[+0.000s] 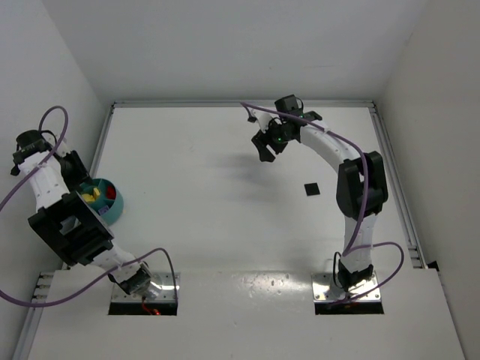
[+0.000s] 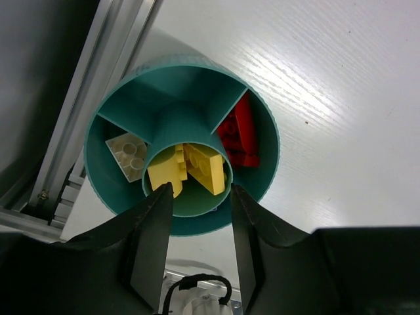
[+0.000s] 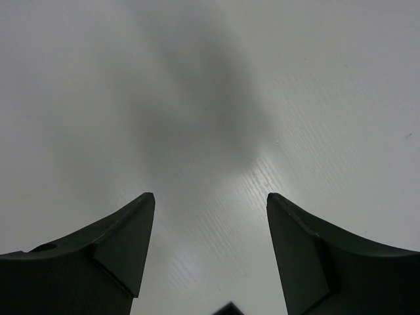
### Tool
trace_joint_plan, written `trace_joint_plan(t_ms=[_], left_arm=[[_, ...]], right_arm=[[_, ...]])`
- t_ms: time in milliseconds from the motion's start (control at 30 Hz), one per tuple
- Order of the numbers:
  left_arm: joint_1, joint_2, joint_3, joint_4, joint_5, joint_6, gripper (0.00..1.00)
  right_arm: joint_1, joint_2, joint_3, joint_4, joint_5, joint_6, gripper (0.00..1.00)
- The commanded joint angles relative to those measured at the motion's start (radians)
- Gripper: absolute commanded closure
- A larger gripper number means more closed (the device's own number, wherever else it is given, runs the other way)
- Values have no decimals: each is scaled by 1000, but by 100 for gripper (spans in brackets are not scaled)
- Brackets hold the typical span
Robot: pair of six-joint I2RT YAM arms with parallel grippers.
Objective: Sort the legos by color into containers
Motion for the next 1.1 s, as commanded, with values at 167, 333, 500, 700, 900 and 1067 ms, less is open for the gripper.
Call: trace_joint_plan(t_ms=[167,333,500,700,900,1067], left_arm=[[10,-114,55,59,324,80,51],[-141,-158,156,59,467,170,43],[-330,-79,262,-26,510,243,43],[-476,-17,283,-66,618,341,42],[-573,48,374,-103,636,362,41],[-610,48,346,-89,590,321,41]], right_arm=[[-27,-112,-72,42,63,37,30],[-111,-198,-161,-42,135,34,32],[-195,-276,-291,-75,247,-56,33],[-290,-305,-377,-191,102,-461,23],[-355,-205,-344,-355,-26,-994,20],[-355,-117,-308,-399,-3,-1156,20]])
